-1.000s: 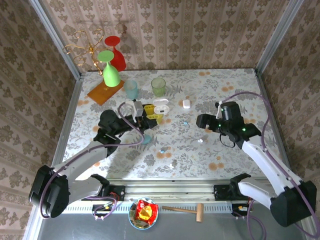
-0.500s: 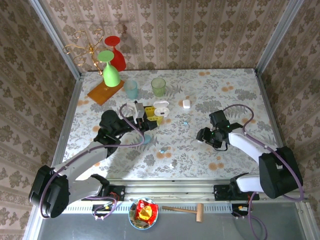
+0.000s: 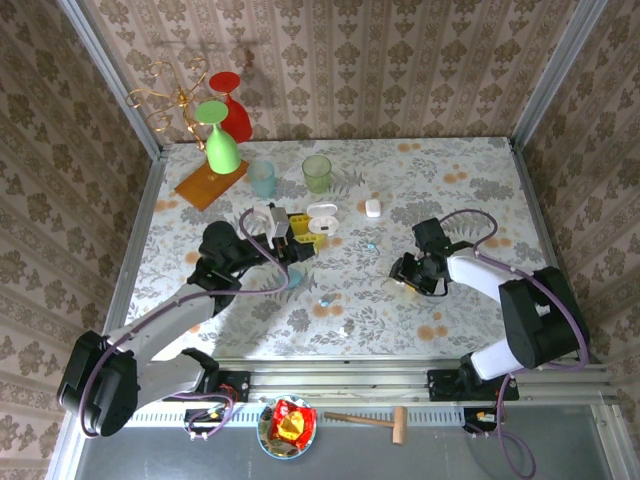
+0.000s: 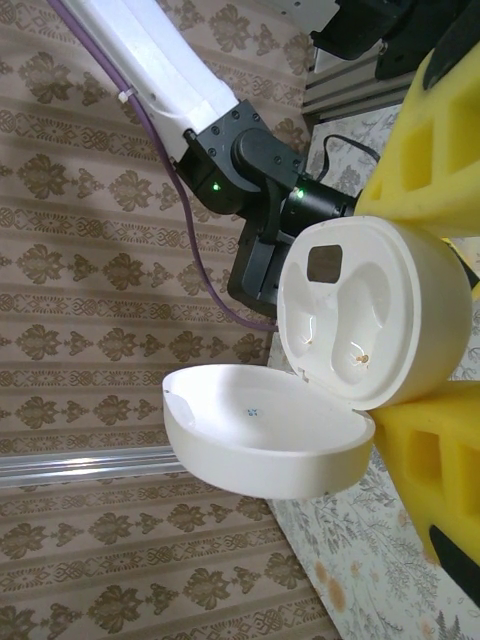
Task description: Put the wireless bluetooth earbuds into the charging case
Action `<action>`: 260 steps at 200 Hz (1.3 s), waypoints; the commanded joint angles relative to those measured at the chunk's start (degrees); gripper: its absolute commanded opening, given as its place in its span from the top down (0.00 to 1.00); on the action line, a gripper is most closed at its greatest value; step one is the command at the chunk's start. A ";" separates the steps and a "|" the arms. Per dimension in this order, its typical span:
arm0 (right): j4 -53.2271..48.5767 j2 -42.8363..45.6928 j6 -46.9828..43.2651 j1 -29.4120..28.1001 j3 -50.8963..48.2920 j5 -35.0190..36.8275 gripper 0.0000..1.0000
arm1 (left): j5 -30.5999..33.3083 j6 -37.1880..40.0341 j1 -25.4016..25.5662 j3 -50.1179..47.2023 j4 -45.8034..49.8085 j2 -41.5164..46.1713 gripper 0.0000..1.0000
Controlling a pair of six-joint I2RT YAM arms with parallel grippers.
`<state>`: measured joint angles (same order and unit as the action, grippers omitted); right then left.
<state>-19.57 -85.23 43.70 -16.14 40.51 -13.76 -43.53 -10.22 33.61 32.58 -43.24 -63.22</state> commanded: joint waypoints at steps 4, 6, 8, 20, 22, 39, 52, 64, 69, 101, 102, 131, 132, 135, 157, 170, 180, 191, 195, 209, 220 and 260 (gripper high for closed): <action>0.23 -1.24 -0.23 0.16 2.23 0.19 0.57 | -0.30 1.47 -0.29 -0.58 -0.01 1.52 0.74; 0.15 -1.25 -0.32 0.21 2.34 0.28 0.57 | -0.25 1.50 -0.29 -0.63 0.00 1.59 0.74; 0.02 -1.32 -0.34 0.23 2.41 0.37 0.58 | -0.24 1.51 -0.29 -0.60 0.00 1.60 0.74; -0.49 -1.34 -0.80 0.19 3.03 0.82 0.59 | 0.01 1.69 -0.29 -0.67 0.09 1.69 0.74; -0.54 -1.38 -0.85 0.22 3.07 0.95 0.59 | 0.02 1.80 -0.29 -0.67 0.02 1.70 0.74; -0.61 -1.78 -1.23 0.23 3.78 1.14 0.60 | 0.17 1.90 -0.29 -0.74 0.13 1.61 0.74; -0.41 -2.81 -1.62 0.25 4.51 1.28 0.60 | 0.11 2.13 -0.33 -0.70 0.08 1.44 0.74; -0.14 -3.99 -1.95 0.31 5.26 1.19 0.60 | 0.11 2.26 -0.36 -0.58 0.03 1.26 0.73; -0.06 -4.60 -2.08 0.32 5.67 1.19 0.60 | 0.11 2.29 -0.33 -0.59 0.12 1.26 0.73; 0.37 -6.31 -3.11 0.24 7.52 1.35 0.60 | 0.06 2.57 -0.38 -0.50 0.44 1.43 0.73; 0.35 -6.29 -3.15 0.24 7.59 1.36 0.60 | 0.04 2.57 -0.43 -0.50 0.44 1.39 0.73; -0.65 -6.04 -5.08 0.31 8.98 2.17 0.60 | 0.07 3.16 -0.38 -0.59 0.59 1.61 0.73; -0.74 -5.98 -5.14 0.27 9.02 2.25 0.60 | 0.09 3.17 -0.38 -0.59 0.56 1.61 0.73; -1.26 -5.85 -5.41 0.25 9.22 2.67 0.60 | 0.04 3.25 -0.38 -0.59 0.57 1.61 0.73; -4.09 -3.74 -7.16 0.23 9.47 6.15 0.59 | 0.04 3.45 -0.39 -0.63 0.53 1.70 0.73; -6.37 -1.93 -8.34 0.07 9.37 9.03 0.55 | -0.05 3.54 -0.38 -0.67 0.45 1.79 0.73; -7.91 -0.69 -9.39 -0.22 9.24 11.27 0.53 | -0.09 3.70 -0.43 -0.77 0.52 1.78 0.73; -9.84 0.41 -10.81 -0.88 9.31 13.65 0.53 | -0.11 3.78 -0.45 -0.86 0.39 1.78 0.73; -10.64 0.66 -11.31 -1.13 9.40 14.58 0.53 | -0.22 3.80 -0.47 -0.85 0.38 1.70 0.73; -14.69 0.95 -13.14 -2.58 10.63 17.98 0.53 | -0.24 3.91 -0.47 -0.77 0.30 1.70 0.73; -16.80 0.79 -14.57 -4.04 11.66 20.11 0.55 | -0.42 3.98 -0.47 -0.70 0.27 1.61 0.73; -21.90 -2.96 -20.70 -9.17 15.94 23.86 0.64 | -0.55 3.79 -0.47 -0.59 0.12 1.54 0.73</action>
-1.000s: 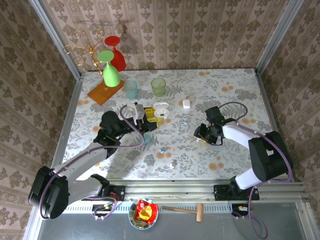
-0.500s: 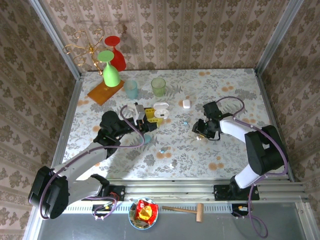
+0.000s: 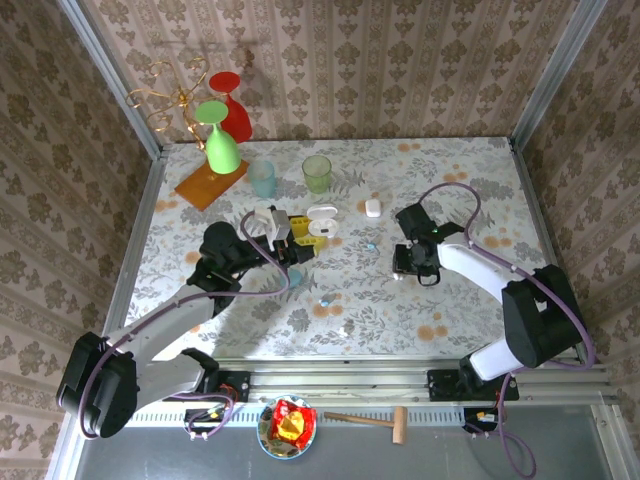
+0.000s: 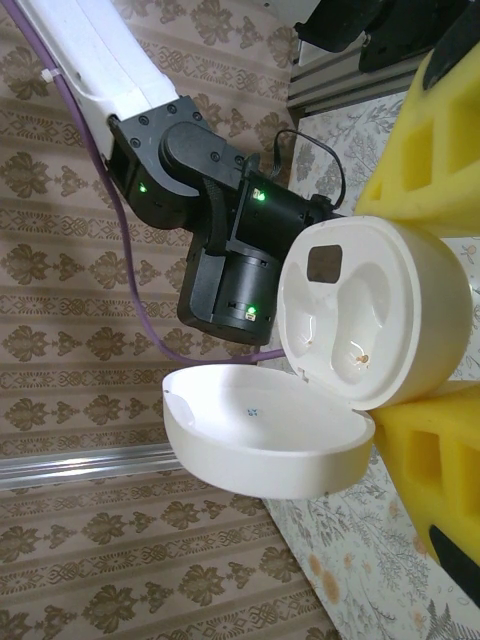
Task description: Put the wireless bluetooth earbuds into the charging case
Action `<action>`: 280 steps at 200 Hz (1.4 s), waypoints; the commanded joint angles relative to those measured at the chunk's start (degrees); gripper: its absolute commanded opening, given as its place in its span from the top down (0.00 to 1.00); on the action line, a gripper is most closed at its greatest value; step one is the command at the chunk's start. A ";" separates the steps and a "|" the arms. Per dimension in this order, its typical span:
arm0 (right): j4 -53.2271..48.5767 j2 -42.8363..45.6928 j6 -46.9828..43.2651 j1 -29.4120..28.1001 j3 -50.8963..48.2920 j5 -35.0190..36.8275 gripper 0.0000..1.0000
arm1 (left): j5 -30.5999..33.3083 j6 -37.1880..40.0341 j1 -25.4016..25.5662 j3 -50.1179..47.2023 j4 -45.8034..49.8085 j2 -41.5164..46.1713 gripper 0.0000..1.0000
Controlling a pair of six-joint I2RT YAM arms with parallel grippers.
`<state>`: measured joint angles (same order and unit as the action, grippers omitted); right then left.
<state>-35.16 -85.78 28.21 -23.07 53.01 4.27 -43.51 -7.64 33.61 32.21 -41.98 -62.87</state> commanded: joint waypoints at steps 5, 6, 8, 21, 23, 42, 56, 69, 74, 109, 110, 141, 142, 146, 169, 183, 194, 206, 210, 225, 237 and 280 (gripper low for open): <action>-6.83 -3.08 -5.67 -2.62 4.06 6.21 0.65 | -0.61 1.11 -0.52 -0.22 -1.12 1.24 0.73; -6.89 -3.17 -5.73 -2.74 4.13 6.24 0.66 | -0.61 1.12 -0.49 -0.22 -1.11 1.25 0.73; -6.99 -3.41 -5.89 -2.89 4.40 6.27 0.66 | -0.66 1.13 -0.52 -0.30 -1.12 1.28 0.73; -7.29 -5.12 -6.98 -3.62 5.56 6.15 0.67 | -0.59 1.05 -0.51 -0.39 -1.08 1.50 0.73; -7.34 -5.30 -7.17 -3.71 5.77 6.07 0.67 | -0.54 1.05 -0.55 -0.39 -1.04 1.56 0.73; -7.80 -7.85 -8.36 -4.60 7.50 5.75 0.67 | -0.36 1.07 -0.52 -0.49 -0.45 2.04 0.74; -8.41 -9.80 -8.99 -4.97 8.69 5.72 0.68 | -0.08 1.21 -0.47 -0.57 -0.11 2.46 0.74; -8.55 -11.07 -9.27 -5.14 9.44 5.75 0.69 | 0.12 1.40 -0.47 -0.66 0.48 2.82 0.74; -8.61 -11.55 -9.41 -5.14 9.65 5.75 0.69 | 0.21 1.45 -0.47 -0.67 0.70 3.00 0.74; -8.12 -13.95 -9.81 -5.14 10.28 5.75 0.73 | 0.59 1.53 -0.47 -0.83 1.32 3.53 0.73; -8.10 -14.01 -9.78 -5.14 10.27 5.75 0.73 | 0.56 1.55 -0.47 -0.83 1.34 3.54 0.74; -7.75 -15.34 -9.94 -5.14 10.36 5.83 0.75 | 0.54 1.61 -0.44 -0.61 1.57 3.63 0.74; -7.74 -15.41 -9.93 -5.14 10.36 5.83 0.75 | 0.53 1.59 -0.45 -0.63 1.60 3.59 0.74; -7.67 -15.54 -9.94 -5.17 10.36 5.85 0.76 | 0.53 1.65 -0.46 -0.57 1.58 3.63 0.74; -7.64 -16.59 -9.90 -5.12 10.56 5.81 0.77 | 0.57 1.66 -0.39 -0.57 1.59 3.50 0.74; -7.64 -17.11 -9.84 -5.12 10.71 5.79 0.77 | 0.68 1.59 -0.38 -0.57 1.58 3.63 0.74; -7.74 -17.33 -9.79 -5.13 10.95 6.00 0.77 | 0.55 1.53 -0.39 -0.58 1.71 3.68 0.73; -8.02 -17.62 -9.74 -5.06 11.13 6.25 0.77 | 0.63 1.57 -0.38 -0.65 1.72 3.79 0.74; -8.15 -17.66 -9.63 -5.10 11.19 6.33 0.77 | 0.61 1.57 -0.38 -0.65 1.68 3.81 0.74; -8.54 -17.70 -9.53 -5.07 11.28 6.58 0.81 | 0.68 1.58 -0.38 -0.75 1.74 3.87 0.74; -8.72 -16.85 -9.19 -5.10 11.02 6.97 0.83 | 0.74 1.57 -0.38 -0.74 1.72 3.86 0.74; -7.33 -8.39 -8.08 -3.75 9.61 2.07 0.83 | 0.39 1.38 -0.38 -0.49 1.04 3.15 0.73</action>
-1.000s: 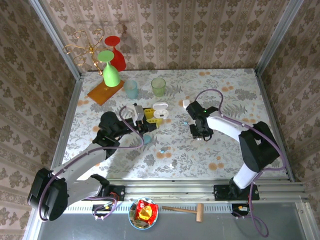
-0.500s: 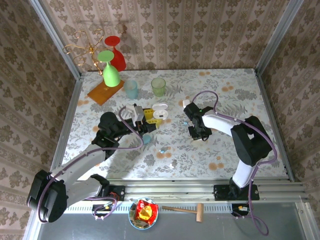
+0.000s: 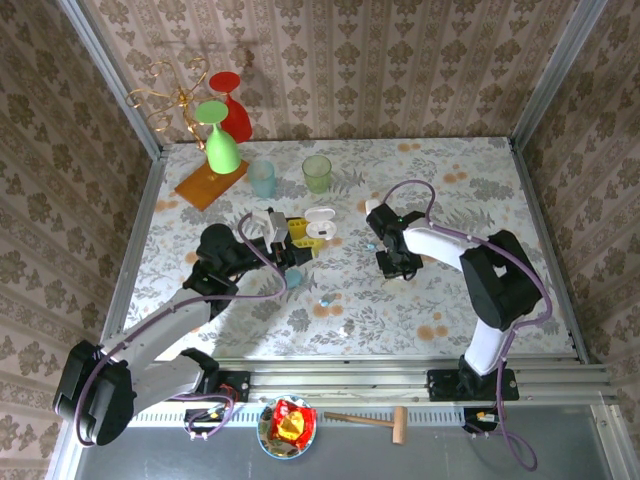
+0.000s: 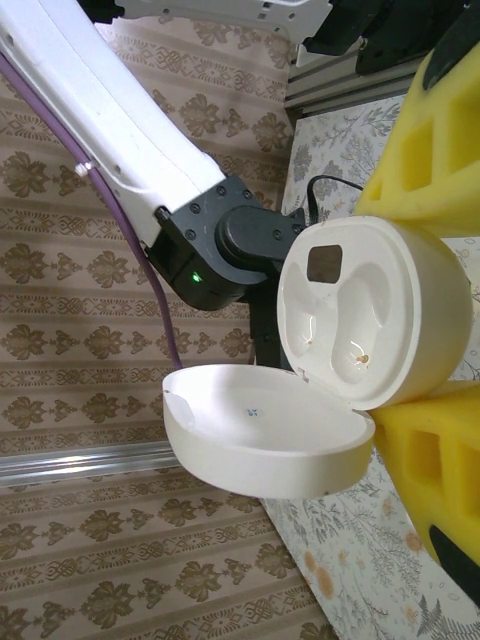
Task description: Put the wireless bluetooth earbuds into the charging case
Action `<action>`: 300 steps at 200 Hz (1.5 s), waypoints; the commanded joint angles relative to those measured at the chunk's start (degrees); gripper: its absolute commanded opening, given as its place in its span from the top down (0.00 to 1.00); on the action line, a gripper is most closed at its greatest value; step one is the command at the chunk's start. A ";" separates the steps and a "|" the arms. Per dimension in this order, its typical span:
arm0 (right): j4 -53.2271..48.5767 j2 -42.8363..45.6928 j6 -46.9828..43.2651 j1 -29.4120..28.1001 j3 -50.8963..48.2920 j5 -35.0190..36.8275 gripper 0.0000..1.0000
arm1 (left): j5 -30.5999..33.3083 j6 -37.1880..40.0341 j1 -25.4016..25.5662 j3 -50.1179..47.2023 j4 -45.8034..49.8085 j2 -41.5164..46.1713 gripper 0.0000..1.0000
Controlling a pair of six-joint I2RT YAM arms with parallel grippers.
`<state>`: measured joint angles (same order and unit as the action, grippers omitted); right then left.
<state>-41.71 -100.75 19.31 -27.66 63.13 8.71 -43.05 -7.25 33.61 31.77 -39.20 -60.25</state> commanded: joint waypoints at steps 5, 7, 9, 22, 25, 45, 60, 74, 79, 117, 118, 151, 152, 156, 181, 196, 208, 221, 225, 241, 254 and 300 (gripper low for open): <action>-0.56 7.77 0.88 0.98 -0.61 -3.09 0.83 | -0.16 0.94 -0.38 0.04 -1.88 0.44 0.73; -0.50 8.42 0.96 1.13 -0.64 -3.53 0.83 | -0.19 0.92 -0.45 0.04 -1.96 0.34 0.73; -0.43 8.85 0.94 1.23 -0.64 -3.92 0.83 | -0.19 0.92 -0.44 0.05 -2.07 0.32 0.73; 0.31 12.64 0.83 1.92 -0.69 -7.48 0.83 | -0.39 0.74 -0.38 0.05 -3.03 -0.16 0.73; 0.64 13.55 0.74 2.01 -0.78 -8.42 0.83 | -0.45 0.70 -0.38 0.04 -3.18 -0.21 0.73; 3.01 19.84 0.83 3.60 -0.84 -16.41 0.83 | -0.55 0.73 -0.38 0.05 -4.32 -0.95 0.73; 4.48 24.24 1.54 4.86 -0.48 -22.19 0.83 | -0.72 0.66 -0.46 0.05 -5.24 -1.57 0.73; 6.18 27.21 1.95 5.74 0.10 -28.79 0.83 | -0.72 0.74 -0.45 0.05 -6.06 -2.14 0.74; 6.86 28.11 2.22 5.90 0.38 -30.81 0.83 | -0.92 0.87 -0.44 0.02 -6.32 -2.32 0.74; 14.92 33.13 4.50 6.12 0.94 -46.31 0.84 | -1.58 4.89 -0.48 -1.08 -9.66 -3.18 0.75; 15.09 33.19 4.55 6.12 0.98 -46.49 0.84 | -1.55 5.01 -0.48 -1.09 -9.71 -3.20 0.75; 23.71 35.48 11.45 5.79 0.02 -52.77 0.84 | -0.05 7.08 -0.47 -0.09 -8.36 -4.21 0.75; 23.97 35.51 11.67 5.78 -0.05 -52.84 0.84 | 0.01 7.12 -0.47 -0.02 -8.31 -4.23 0.75; 24.85 35.76 12.49 5.65 -0.26 -53.07 0.84 | 0.30 7.24 -0.47 0.07 -8.04 -4.46 0.75; 28.58 36.74 15.30 4.01 -0.60 -52.94 0.84 | 2.54 8.30 -0.47 0.73 -7.73 -5.82 0.75; 29.87 37.02 16.13 3.08 -0.67 -52.71 0.84 | 3.62 8.73 -0.48 1.01 -8.16 -6.69 0.75; 31.36 37.03 17.08 2.03 -0.84 -52.16 0.84 | 4.28 8.88 -0.47 1.36 -8.57 -7.28 0.75; 33.08 36.87 17.59 0.90 -0.94 -51.54 0.84 | 4.03 9.16 -0.48 1.79 -8.76 -7.89 0.75; 33.45 36.78 17.60 0.61 -0.87 -51.21 0.84 | 3.88 9.18 -0.47 1.88 -8.94 -8.07 0.75; 34.96 36.25 17.55 -0.66 -0.72 -49.81 0.84 | 3.68 9.01 -0.48 1.99 -9.99 -8.60 0.75; 36.03 35.51 17.98 -1.11 -0.65 -49.21 0.84 | 3.50 8.72 -0.47 2.07 -10.32 -8.83 0.75; 29.84 32.00 18.98 -1.35 2.67 -45.02 0.85 | 0.78 6.69 -0.47 2.13 -10.59 -8.23 0.75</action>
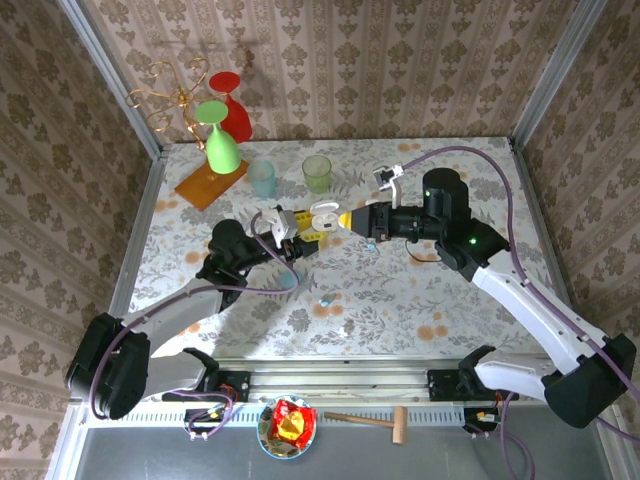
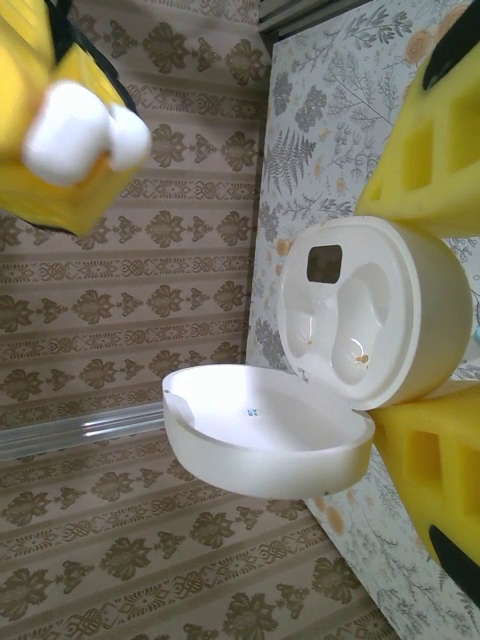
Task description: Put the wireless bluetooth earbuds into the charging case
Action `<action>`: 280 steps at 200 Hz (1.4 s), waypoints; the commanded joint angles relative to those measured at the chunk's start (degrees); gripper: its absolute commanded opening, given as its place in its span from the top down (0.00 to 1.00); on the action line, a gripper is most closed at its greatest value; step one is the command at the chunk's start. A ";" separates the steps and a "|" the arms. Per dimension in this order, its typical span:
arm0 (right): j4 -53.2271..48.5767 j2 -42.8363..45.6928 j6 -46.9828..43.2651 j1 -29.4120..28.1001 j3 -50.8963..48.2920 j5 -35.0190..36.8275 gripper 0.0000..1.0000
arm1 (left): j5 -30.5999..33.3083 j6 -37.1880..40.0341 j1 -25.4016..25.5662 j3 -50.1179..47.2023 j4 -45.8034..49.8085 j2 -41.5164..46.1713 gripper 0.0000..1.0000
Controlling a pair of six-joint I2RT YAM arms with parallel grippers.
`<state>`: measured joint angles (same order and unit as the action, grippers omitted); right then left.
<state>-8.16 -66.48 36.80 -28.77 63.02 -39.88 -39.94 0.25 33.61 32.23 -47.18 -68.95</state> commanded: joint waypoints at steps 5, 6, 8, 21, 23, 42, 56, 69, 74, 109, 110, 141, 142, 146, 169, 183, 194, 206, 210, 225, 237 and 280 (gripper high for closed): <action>-5.55 -2.98 1.62 -0.19 3.65 4.10 0.85 | -2.50 -1.10 -0.47 1.63 -2.57 0.56 0.75; -5.94 -3.10 1.57 -0.16 3.89 4.15 0.85 | -2.59 -1.16 -0.47 1.62 -2.57 0.57 0.75; -6.72 -3.34 1.47 -0.15 4.22 4.27 0.85 | -2.70 -1.27 -0.47 1.61 -2.57 0.63 0.75; -10.58 -4.89 1.79 -0.08 6.06 4.63 0.86 | -3.12 -2.07 -0.47 1.48 -2.26 0.72 0.75; -10.89 -5.06 1.92 -0.04 6.19 4.57 0.85 | -3.19 -2.20 -0.47 1.45 -2.16 0.74 0.75; -11.51 -6.41 4.98 0.60 6.75 2.55 0.86 | -3.80 -3.14 -0.50 1.35 -2.01 0.74 0.75; -11.41 -7.12 8.14 1.23 6.98 0.90 0.88 | -4.01 -3.75 -0.48 1.27 -2.05 0.81 0.75; -11.34 -7.43 10.23 1.51 7.06 -0.56 0.88 | -4.14 -3.87 -0.52 1.02 -2.22 1.08 0.75; -11.14 -7.47 10.91 1.57 7.03 -1.27 0.88 | -4.17 -3.83 -0.49 0.91 -2.22 1.27 0.75; -9.32 -7.15 13.66 1.97 6.02 -4.48 0.87 | -4.47 -3.68 -0.47 0.47 -1.65 2.06 0.75; -9.32 -7.16 13.61 1.97 6.00 -4.49 0.87 | -4.50 -3.68 -0.47 0.47 -1.67 2.06 0.74; -8.81 -6.88 11.68 1.97 5.33 -3.57 0.87 | -5.90 -4.85 -0.47 0.89 -1.69 1.89 0.75; -8.63 -6.89 11.65 1.97 5.30 -3.60 0.87 | -5.92 -4.88 -0.47 0.90 -1.69 1.89 0.75; -7.99 -6.91 11.55 1.97 5.21 -3.78 0.87 | -5.99 -5.03 -0.47 0.91 -1.69 1.80 0.75; -4.79 -6.32 11.13 1.69 4.36 -4.14 0.87 | -5.48 -6.38 -0.56 1.07 -1.48 1.45 0.74; -4.23 -5.79 9.09 1.45 3.99 -3.83 0.86 | -4.86 -7.43 -0.58 1.25 -1.41 1.19 0.74; -4.59 -5.34 7.49 1.27 3.78 -2.75 0.86 | -4.29 -8.94 -0.64 1.51 -1.40 0.85 0.74; -4.95 -5.11 5.60 1.09 3.57 -1.84 0.85 | -4.85 -9.60 -0.71 1.69 -1.94 0.53 0.74; -5.12 -5.03 5.07 1.02 3.45 -1.48 0.85 | -4.92 -9.86 -0.71 1.70 -2.14 0.48 0.74; -6.02 -5.32 3.76 1.00 3.35 -0.43 0.85 | -5.01 -10.92 -0.73 1.72 -3.47 0.31 0.74; -6.24 -5.55 2.87 0.91 3.12 -0.01 0.85 | -5.06 -11.57 -0.73 1.78 -3.95 0.24 0.74; -4.03 -5.51 2.84 0.07 2.62 0.31 0.85 | -5.48 -11.51 -0.73 1.71 -4.24 0.39 0.75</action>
<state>-13.67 -72.90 41.50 -27.73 66.43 -40.73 -43.94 -10.07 33.21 32.29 -47.99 -68.64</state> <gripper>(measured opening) 0.151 0.333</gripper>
